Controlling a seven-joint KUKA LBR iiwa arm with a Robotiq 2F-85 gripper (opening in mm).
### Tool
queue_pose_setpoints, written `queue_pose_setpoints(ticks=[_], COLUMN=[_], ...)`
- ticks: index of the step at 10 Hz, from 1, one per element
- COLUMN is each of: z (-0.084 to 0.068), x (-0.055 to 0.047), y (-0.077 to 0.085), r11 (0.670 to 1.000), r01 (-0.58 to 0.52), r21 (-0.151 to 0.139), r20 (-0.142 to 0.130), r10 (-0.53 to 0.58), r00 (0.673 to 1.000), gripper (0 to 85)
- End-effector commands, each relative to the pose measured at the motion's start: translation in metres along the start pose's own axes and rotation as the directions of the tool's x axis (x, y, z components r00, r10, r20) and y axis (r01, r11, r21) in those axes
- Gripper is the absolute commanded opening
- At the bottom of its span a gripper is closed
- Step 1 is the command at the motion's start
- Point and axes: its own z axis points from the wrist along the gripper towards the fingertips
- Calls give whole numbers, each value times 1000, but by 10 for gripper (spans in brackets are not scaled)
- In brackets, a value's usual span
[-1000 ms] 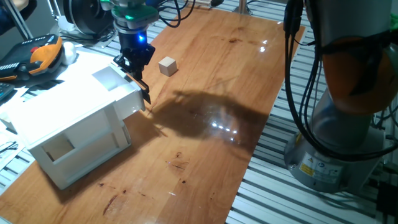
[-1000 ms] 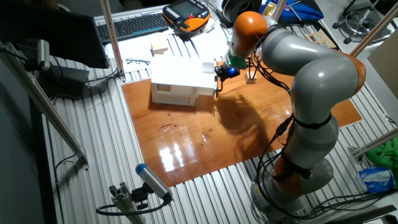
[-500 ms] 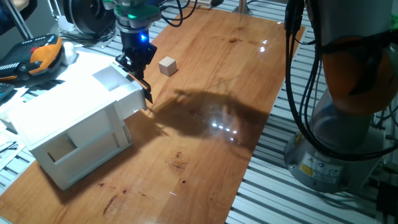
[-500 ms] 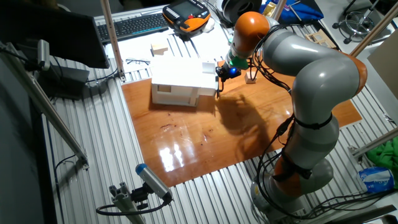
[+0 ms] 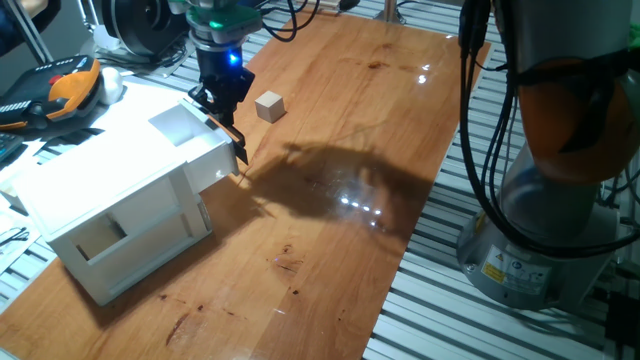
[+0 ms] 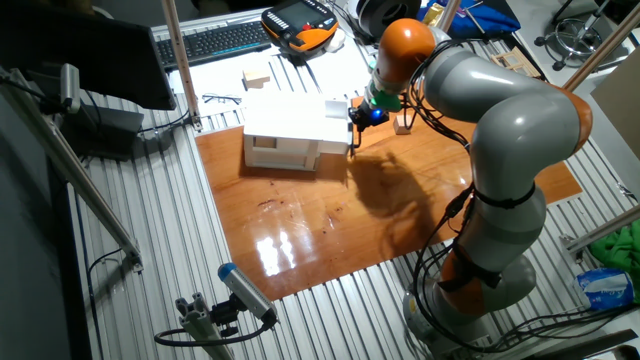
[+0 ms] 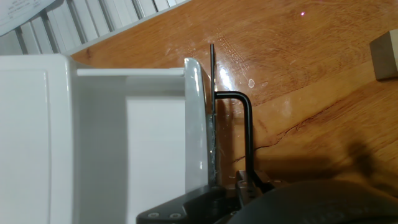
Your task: Put things in the drawer
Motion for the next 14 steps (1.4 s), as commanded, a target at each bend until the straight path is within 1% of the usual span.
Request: queue_pose_setpoints(ticks=[1, 6, 14], z=[-1, -2, -3], x=[0, 1, 3], y=[-2, -11, -21], r11=[1000, 1000, 1000], r01=[4, 14, 19], r21=[2, 9, 3], r20=[1, 5, 9], r10=[-4, -14, -19], r00=[1000, 1000, 1000], gripper=[0, 0, 0])
